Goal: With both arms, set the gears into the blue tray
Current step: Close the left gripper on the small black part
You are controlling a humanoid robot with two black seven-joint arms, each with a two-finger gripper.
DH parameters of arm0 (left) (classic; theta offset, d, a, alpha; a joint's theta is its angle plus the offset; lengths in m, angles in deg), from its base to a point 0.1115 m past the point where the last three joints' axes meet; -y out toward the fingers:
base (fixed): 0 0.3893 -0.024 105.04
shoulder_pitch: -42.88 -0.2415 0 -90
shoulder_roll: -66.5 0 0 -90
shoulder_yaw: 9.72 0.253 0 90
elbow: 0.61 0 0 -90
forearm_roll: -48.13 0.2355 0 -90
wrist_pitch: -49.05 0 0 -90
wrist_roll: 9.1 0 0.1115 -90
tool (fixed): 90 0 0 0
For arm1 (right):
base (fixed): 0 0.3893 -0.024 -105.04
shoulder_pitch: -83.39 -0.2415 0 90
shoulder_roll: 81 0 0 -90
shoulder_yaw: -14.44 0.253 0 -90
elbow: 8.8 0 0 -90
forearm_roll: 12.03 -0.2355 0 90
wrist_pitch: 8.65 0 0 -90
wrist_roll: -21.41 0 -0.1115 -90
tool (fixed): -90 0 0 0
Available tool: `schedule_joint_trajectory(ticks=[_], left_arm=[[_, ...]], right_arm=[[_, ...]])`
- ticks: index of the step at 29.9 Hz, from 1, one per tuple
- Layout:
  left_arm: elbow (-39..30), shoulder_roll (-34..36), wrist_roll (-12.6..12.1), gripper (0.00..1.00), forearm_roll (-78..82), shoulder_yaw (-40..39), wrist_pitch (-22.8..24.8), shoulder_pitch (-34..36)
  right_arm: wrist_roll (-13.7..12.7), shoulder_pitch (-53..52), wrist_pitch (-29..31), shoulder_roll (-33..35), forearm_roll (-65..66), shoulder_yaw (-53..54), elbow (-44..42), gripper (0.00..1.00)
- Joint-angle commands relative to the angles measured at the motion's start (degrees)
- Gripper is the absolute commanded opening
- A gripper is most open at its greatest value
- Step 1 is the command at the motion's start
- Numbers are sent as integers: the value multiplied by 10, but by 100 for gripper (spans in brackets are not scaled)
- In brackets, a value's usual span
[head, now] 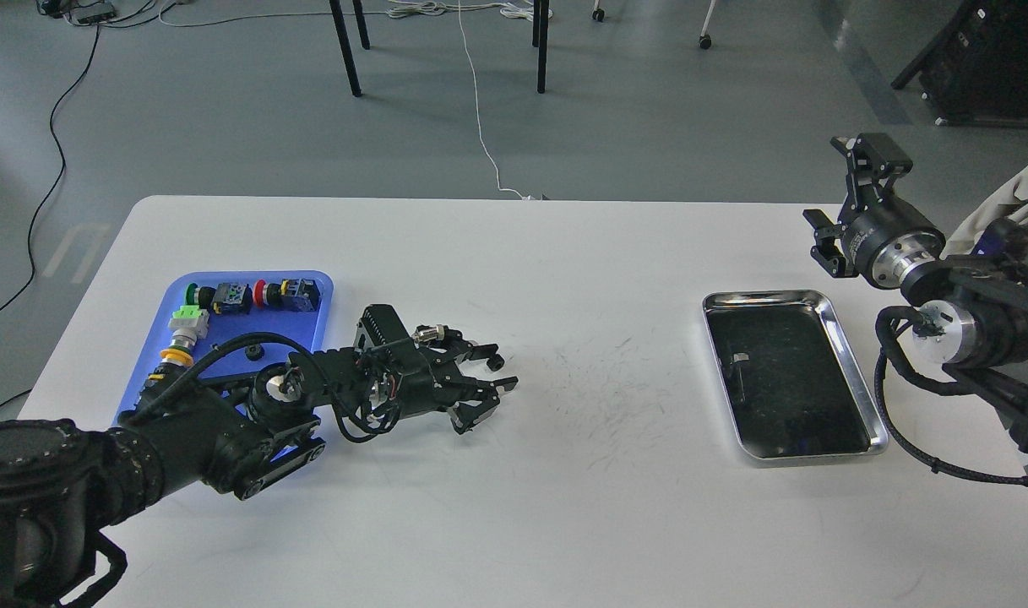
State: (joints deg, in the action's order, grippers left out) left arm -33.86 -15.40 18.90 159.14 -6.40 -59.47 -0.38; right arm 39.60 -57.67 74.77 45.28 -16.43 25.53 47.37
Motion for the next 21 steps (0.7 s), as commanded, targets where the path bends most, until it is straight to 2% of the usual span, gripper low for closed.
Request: schedule_joint_trajectory(ticks=[1, 2, 4, 8, 10, 14, 15, 16, 19, 21], left_arm=[[8, -2, 0, 47, 0, 5, -1, 0], [7, -3, 0, 47, 0, 9, -1, 0], [9, -2, 0, 37, 0, 16, -3, 1], [20, -3, 0, 35, 0, 22, -5, 5], [20, -5, 0, 27, 0, 24, -5, 5], [24, -5, 0, 25, 0, 24, -6, 6], [24, -5, 0, 23, 0, 24, -6, 6], [24, -5, 0, 17, 0, 24, -6, 6], [25, -7, 0, 9, 0, 24, -6, 7], [23, -7, 0, 9, 0, 24, -6, 6]], right_arm=[[0, 1, 0, 3, 0, 1, 2, 98], [1, 1, 0, 3, 0, 0, 2, 98], [1, 1, 0, 3, 1, 0, 2, 98], [1, 2, 0, 1, 1, 0, 3, 98], [1, 2, 0, -1, 2, 0, 2, 98], [2, 2, 0, -2, 3, 0, 2, 98], [2, 2, 0, -2, 3, 0, 2, 98], [2, 2, 0, -2, 3, 0, 2, 98], [2, 2, 0, -2, 3, 0, 3, 98], [2, 2, 0, -2, 3, 0, 3, 98]])
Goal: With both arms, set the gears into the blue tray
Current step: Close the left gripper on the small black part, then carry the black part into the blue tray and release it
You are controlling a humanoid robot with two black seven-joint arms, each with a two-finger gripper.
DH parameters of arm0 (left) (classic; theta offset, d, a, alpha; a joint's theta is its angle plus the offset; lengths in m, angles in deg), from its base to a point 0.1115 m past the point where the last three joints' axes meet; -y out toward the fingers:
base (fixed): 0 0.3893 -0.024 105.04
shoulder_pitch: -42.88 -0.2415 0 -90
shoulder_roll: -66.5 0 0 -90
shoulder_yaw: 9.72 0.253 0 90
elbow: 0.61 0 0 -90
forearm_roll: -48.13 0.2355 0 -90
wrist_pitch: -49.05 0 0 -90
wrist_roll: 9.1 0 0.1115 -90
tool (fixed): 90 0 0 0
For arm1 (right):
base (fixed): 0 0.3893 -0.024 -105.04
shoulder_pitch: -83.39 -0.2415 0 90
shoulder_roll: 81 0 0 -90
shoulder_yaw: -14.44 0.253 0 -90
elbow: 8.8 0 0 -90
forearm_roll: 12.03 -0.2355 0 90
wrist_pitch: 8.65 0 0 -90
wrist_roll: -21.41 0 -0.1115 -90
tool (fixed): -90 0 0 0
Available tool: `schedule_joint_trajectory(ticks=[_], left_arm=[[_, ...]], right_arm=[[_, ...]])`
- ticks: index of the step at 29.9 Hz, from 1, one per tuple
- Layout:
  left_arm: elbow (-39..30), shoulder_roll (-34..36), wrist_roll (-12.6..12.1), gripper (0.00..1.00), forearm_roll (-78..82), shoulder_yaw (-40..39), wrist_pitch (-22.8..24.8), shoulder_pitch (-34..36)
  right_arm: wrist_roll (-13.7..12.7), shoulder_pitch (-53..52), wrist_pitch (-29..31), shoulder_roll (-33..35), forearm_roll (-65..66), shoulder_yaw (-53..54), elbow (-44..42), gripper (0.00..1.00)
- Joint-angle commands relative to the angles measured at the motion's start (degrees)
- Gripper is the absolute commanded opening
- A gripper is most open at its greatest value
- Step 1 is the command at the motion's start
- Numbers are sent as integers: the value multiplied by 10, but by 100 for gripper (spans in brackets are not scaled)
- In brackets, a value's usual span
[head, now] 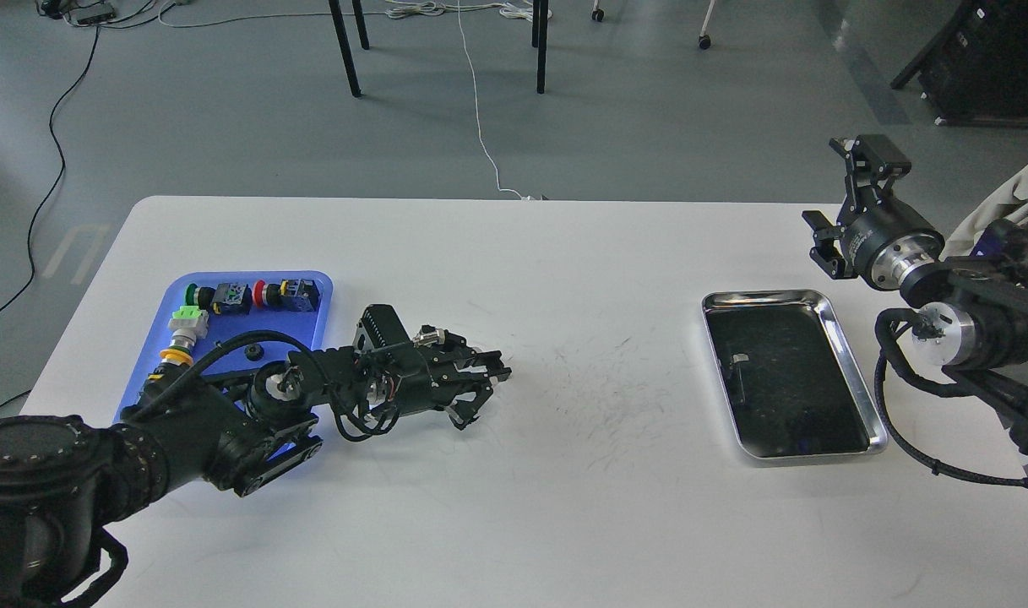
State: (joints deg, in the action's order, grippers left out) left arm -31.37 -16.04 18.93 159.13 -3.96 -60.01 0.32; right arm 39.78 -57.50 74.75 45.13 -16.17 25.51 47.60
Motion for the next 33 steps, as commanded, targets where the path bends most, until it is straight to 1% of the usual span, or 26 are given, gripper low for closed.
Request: schedule_joint_trajectory(ticks=[1, 4, 12, 16, 19, 22, 27, 30, 33], left_arm=[[-4, -1, 0, 7, 0, 0, 0, -1], [-5, 2, 0, 5, 0, 0, 1, -1], [-10, 17, 0, 5, -2, 0, 1, 9], [-13, 41, 0, 5, -4, -2, 3, 20], [-36, 67, 0, 5, -6, -2, 7, 36], [-76, 115, 0, 5, -10, -3, 23, 60], [-178, 220, 0, 5, -36, -15, 91, 83], [-250, 294, 0, 5, -76, -14, 103, 83], [-286, 355, 0, 5, -83, -14, 104, 78]], right_arm=[[0, 0, 0, 0, 0, 0, 0, 98], [0, 0, 0, 1, 0, 0, 1, 98], [1, 2, 1, 0, 1, 0, 0, 98], [2, 3, 1, -1, 1, -1, 0, 98], [2, 3, 1, -2, 1, -1, -1, 98], [2, 3, 2, -3, 1, -1, -1, 98], [3, 3, 2, -8, 7, -3, -2, 98], [3, 4, 2, -10, 11, -3, -2, 98], [4, 6, 2, -11, 11, -3, -2, 98]])
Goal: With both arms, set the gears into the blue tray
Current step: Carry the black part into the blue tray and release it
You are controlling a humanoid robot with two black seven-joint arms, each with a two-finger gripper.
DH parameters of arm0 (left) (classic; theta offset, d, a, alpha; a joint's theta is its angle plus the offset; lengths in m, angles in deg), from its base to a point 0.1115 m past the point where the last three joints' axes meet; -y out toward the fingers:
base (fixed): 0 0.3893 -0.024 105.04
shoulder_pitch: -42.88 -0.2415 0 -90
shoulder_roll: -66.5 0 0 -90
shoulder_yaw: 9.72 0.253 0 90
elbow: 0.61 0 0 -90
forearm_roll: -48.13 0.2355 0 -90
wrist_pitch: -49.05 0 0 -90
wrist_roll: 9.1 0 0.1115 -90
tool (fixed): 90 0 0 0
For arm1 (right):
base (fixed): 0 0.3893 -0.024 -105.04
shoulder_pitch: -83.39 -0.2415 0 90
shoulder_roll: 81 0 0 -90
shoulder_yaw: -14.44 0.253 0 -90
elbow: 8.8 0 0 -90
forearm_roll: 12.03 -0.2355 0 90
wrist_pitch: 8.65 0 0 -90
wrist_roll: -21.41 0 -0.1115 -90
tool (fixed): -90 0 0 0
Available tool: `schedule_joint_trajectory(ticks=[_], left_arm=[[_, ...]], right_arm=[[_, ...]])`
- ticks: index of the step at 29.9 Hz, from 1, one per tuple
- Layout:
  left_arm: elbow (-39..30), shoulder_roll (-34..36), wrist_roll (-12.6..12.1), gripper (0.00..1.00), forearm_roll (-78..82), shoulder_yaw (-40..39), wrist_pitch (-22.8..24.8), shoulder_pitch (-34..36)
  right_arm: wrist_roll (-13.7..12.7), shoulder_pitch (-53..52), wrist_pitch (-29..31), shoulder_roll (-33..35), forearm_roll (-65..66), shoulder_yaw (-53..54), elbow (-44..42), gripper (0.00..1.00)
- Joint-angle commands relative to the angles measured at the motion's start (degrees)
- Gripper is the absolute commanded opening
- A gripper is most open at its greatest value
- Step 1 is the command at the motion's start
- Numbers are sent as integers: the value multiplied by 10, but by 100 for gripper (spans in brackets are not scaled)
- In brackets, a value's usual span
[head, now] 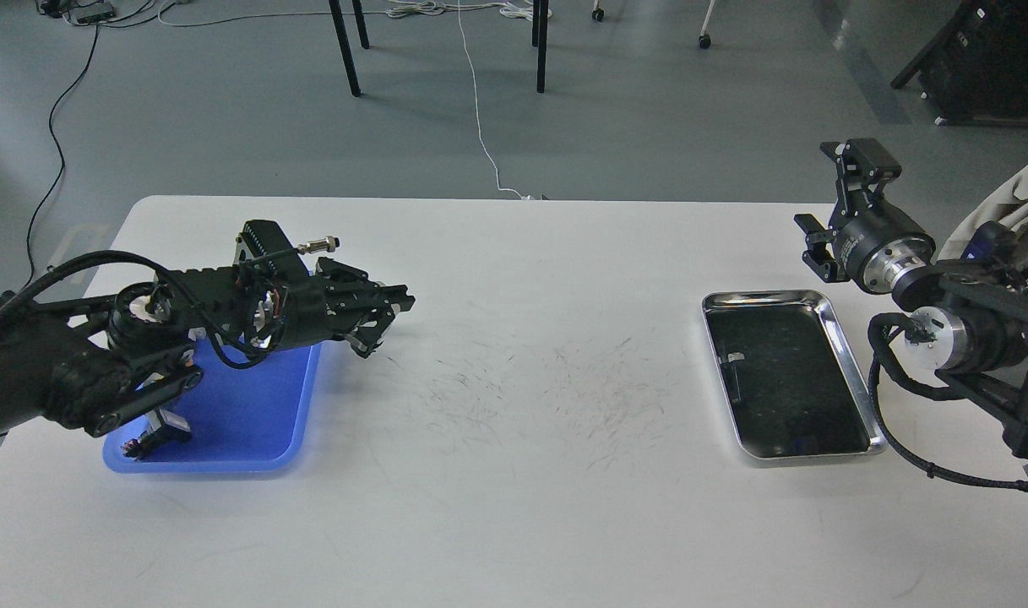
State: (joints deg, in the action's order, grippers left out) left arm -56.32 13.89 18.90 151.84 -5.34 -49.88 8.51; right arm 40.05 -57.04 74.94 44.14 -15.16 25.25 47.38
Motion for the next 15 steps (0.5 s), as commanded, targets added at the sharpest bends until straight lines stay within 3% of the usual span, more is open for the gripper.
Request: schedule_joint_trajectory(ticks=[1, 6, 11, 15], left_arm=[[-41, 72, 0, 5, -10, -2, 2, -9], [-51, 158, 0, 5, -15, -2, -6, -58], [-61, 187, 0, 5, -29, -2, -28, -96], [-92, 191, 0, 7, -158, 2, 28, -107]], right_arm=[[1, 2, 0, -1, 1, 0, 0, 98], [1, 2, 1, -1, 1, -4, 0, 98], [1, 5, 3, -1, 1, -7, 0, 98], [2, 11, 3, -1, 8, -7, 0, 98]])
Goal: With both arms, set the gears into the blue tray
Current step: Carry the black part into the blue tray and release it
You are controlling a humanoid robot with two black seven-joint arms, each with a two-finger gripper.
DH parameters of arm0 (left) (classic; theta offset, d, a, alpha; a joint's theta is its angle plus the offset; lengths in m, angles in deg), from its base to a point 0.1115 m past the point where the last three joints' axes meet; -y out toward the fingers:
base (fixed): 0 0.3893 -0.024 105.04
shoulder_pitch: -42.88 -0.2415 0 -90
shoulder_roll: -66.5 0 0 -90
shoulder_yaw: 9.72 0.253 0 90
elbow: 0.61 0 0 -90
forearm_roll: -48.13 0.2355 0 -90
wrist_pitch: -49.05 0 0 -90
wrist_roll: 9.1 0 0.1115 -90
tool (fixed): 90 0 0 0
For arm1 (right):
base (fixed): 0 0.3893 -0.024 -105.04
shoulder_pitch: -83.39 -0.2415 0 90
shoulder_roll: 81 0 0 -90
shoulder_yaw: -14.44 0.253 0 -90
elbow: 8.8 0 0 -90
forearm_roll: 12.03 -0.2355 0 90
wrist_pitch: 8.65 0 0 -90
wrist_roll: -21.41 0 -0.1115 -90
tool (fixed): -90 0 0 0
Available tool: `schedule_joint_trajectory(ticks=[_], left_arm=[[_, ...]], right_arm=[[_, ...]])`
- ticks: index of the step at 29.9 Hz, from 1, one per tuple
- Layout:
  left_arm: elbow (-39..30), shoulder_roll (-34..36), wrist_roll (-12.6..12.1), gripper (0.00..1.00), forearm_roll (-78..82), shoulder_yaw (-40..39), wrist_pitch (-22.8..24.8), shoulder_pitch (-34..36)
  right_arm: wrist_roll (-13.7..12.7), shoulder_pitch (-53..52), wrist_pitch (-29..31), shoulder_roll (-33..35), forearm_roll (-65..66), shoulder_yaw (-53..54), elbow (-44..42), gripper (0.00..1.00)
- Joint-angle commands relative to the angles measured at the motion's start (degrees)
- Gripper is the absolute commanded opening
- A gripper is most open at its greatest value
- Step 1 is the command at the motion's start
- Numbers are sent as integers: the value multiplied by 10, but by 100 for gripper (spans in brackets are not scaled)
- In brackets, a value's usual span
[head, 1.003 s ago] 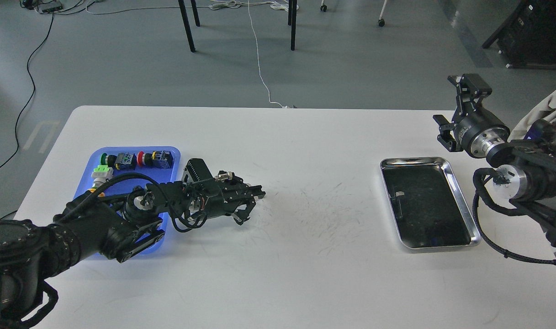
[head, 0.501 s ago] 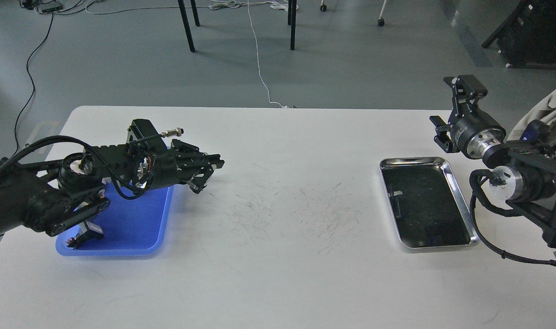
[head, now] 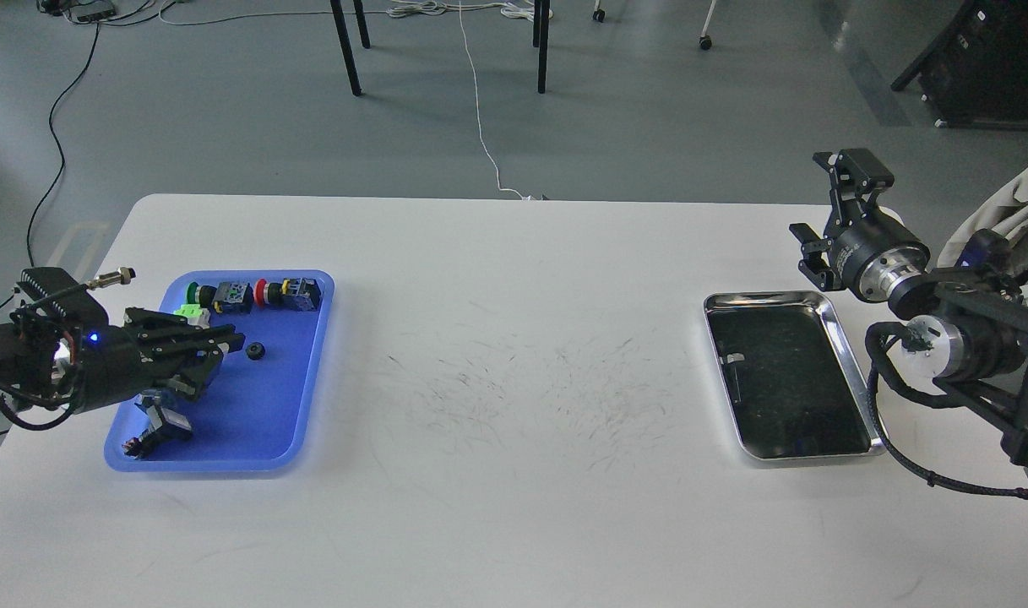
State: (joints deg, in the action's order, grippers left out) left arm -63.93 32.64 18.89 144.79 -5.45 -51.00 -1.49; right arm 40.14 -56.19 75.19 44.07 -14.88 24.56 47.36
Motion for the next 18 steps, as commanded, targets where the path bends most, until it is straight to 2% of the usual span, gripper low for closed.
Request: schedule_joint_trajectory(ticks=[1, 5, 10, 14, 18], left_arm=[[-17, 4, 0, 7, -115, 3, 54, -7], [-25, 2, 0, 7, -182, -1, 86, -8], [-24, -2, 0, 7, -203, 3, 104, -10], [-24, -12, 0, 8, -222, -2, 143, -18], [-18, -22, 0, 10, -257, -1, 161, -19]], right_arm=[[1, 3, 0, 0, 7, 0, 0, 98], [0, 4, 0, 0, 8, 0, 2, 98], [0, 4, 0, 1, 8, 0, 2, 98], [0, 5, 0, 1, 8, 0, 2, 98], [1, 5, 0, 1, 11, 0, 2, 98]])
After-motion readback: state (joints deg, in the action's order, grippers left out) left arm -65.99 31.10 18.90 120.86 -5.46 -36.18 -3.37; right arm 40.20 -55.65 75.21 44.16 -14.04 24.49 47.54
